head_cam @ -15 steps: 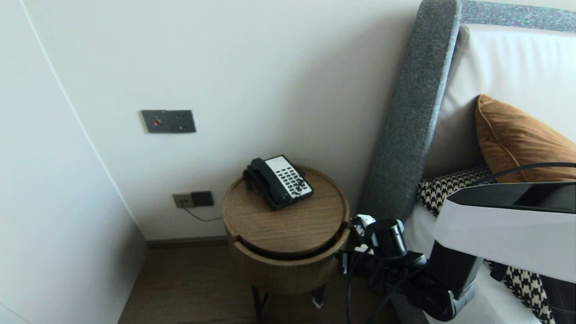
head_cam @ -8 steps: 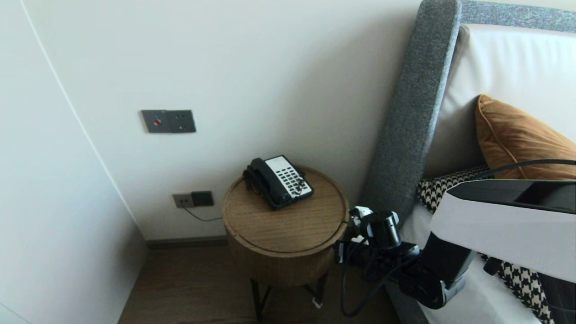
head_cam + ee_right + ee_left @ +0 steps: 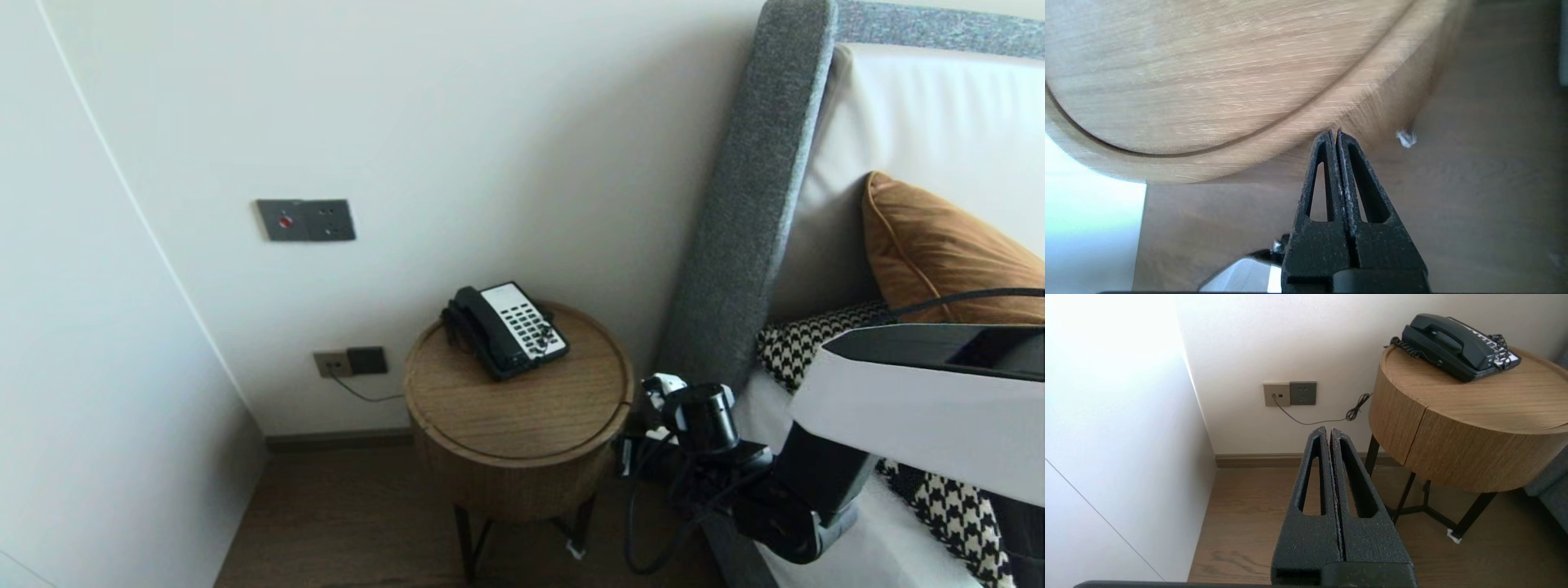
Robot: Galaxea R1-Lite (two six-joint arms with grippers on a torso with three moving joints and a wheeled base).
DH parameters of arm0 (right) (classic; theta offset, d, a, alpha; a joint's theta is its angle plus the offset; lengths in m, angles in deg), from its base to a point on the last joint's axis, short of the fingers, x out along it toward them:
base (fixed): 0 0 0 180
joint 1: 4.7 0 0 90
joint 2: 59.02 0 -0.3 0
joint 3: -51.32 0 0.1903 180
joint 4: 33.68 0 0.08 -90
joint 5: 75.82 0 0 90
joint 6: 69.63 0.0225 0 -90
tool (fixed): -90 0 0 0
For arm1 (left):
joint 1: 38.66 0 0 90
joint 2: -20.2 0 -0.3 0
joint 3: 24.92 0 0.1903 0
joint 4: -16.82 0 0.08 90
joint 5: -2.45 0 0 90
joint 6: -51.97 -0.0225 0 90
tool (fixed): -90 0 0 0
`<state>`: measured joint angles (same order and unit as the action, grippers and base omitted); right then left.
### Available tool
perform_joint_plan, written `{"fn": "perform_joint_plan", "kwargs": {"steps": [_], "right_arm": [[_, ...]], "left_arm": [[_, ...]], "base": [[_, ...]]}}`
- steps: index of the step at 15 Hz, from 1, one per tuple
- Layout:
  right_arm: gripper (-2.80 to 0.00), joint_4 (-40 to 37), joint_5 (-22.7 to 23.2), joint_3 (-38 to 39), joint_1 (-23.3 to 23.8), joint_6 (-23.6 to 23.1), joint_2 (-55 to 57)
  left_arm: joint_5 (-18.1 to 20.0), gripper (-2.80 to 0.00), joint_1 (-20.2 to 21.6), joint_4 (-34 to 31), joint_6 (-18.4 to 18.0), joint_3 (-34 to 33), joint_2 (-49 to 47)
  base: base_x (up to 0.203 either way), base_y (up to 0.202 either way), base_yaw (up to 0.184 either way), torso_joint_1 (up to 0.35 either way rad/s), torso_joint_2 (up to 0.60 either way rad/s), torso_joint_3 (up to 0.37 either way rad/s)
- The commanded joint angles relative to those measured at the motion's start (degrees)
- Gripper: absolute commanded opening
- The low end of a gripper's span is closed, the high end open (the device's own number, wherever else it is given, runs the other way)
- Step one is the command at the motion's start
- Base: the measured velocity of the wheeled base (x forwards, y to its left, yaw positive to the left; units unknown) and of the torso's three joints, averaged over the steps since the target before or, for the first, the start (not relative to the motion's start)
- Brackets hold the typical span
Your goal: Close the nightstand drawer, then open the nightstand drawer
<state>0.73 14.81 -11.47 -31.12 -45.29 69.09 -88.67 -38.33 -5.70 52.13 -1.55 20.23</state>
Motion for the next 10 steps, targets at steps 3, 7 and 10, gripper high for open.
{"fn": "perform_joint_plan", "kwargs": {"steps": [3, 7, 10], "right_arm": [[-2.8, -0.2, 0.1, 5.8, 1.3, 0.0, -9.1], [-2.8, -2.6, 0.1, 13.7, 4.5, -0.3, -22.4], [-2.8, -11.7, 0.4, 17.1, 5.9, -0.3, -36.5]], "left_arm": [[0.0, -2.8, 0.0, 0.0, 0.0, 0.0, 0.1], [0.0, -2.8, 0.0, 0.0, 0.0, 0.0, 0.1], [0.0, -2.8, 0.0, 0.0, 0.0, 0.0, 0.1]], "base": [[0.0, 0.0, 0.0, 0.0, 0.0, 0.0], [0.0, 0.0, 0.0, 0.0, 0.0, 0.0], [0.0, 0.0, 0.0, 0.0, 0.0, 0.0]]}}
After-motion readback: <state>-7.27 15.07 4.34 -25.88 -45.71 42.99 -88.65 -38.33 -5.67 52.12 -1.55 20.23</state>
